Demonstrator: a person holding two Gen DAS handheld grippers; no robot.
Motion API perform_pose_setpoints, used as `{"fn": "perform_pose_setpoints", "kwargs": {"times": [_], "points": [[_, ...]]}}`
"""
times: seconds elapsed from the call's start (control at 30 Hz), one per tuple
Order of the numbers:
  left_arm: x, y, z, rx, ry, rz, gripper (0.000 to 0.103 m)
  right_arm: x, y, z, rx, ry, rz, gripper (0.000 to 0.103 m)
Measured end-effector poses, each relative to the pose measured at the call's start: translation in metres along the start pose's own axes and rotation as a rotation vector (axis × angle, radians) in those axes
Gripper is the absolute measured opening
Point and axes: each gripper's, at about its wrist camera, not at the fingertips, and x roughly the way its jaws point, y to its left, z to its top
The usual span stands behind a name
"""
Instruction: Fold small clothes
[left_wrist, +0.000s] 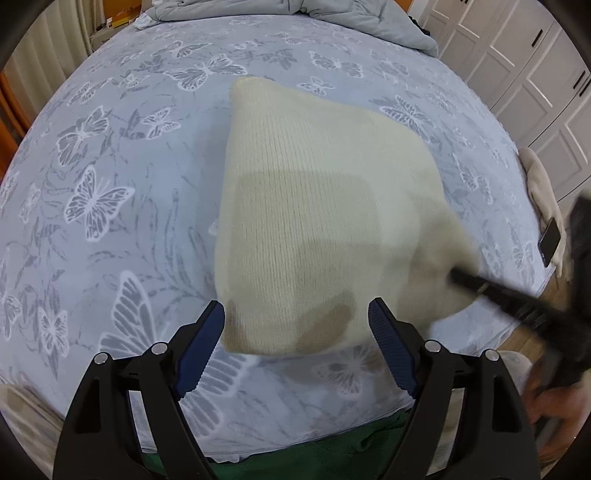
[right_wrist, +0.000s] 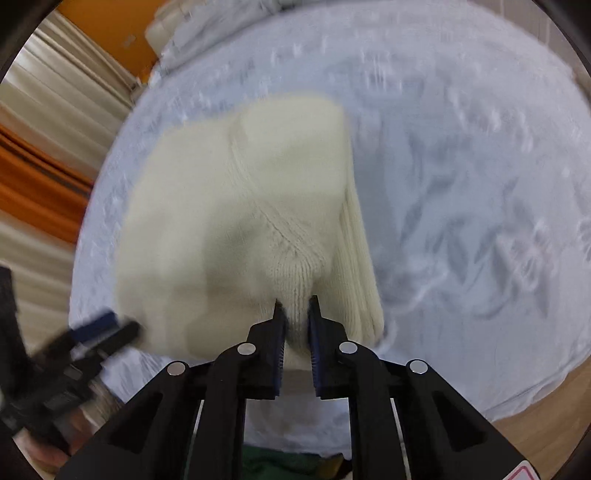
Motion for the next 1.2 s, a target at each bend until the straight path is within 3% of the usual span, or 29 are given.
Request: {"fn": "perform_pose_setpoints", "kwargs": {"times": [0.1,0.2,0.23,0.4,0.5,0.57,0.67,0.73,0.8,0.83,0.87,0.9,0.97,1.07,1.17,1.2], "points": [[0.0,0.001,-0.003,0.007,-0.005,0.009,0.078,-0.009,-0.007,0.0,0.02,0.002,-0.027,0.01],[0.007,0.002,-0.004,-0.003,0.008,0.016,0.078,0.05,-0.02,-0.012,0.009,0.178,-0.143,0.01],[0.009,0.003,-0.005,-0.005,0.014,0.018,0.078,0.059,-0.02,-0.014,0.013,0.187,-0.159,0.01],[0.014,0.006,-0.006,0.002,0.009,0.04,0.082,0.037,-0.008,-0.006,-0.003,0.149,-0.171,0.018],[0.008,0.01,-0.004,-0.012,0.007,0.034,0.082,0.005,-0.004,0.0,0.025,0.059,-0.109,0.019],[-0.007,0.008,0.002,-0.02,-0.043,0.008,0.082,-0.01,0.002,0.01,0.03,0.013,-0.042,0.02],[-0.02,-0.004,0.02,-0.001,-0.094,-0.023,0.082,-0.01,0.021,0.029,-0.034,0.0,-0.014,0.02],[-0.015,-0.009,0.035,0.008,-0.102,-0.009,0.082,0.013,0.028,0.04,-0.071,0.04,-0.034,0.015],[0.003,-0.01,0.051,0.003,-0.08,0.0,0.082,0.05,0.025,0.039,-0.084,0.117,-0.114,0.012],[0.016,-0.008,0.057,-0.005,-0.054,0.024,0.082,0.069,0.019,0.035,-0.093,0.161,-0.145,0.0],[0.03,-0.005,0.06,-0.011,-0.021,0.046,0.084,0.083,0.014,0.032,-0.097,0.17,-0.135,0.0],[0.05,0.002,0.062,-0.028,0.029,0.033,0.087,0.088,0.01,0.032,-0.088,0.138,-0.116,0.0],[0.067,0.019,0.062,-0.118,0.052,-0.018,0.095,0.084,0.01,0.038,-0.063,0.147,-0.099,0.0],[0.065,0.034,0.062,-0.199,0.09,-0.09,0.095,0.062,0.011,0.039,-0.038,0.122,-0.066,0.0],[0.041,0.028,0.059,-0.167,0.05,-0.066,0.093,0.031,0.005,0.029,0.009,0.049,-0.042,0.022],[0.026,0.024,0.055,-0.145,0.02,-0.074,0.093,0.022,0.001,0.022,0.027,0.029,-0.048,0.045]]}}
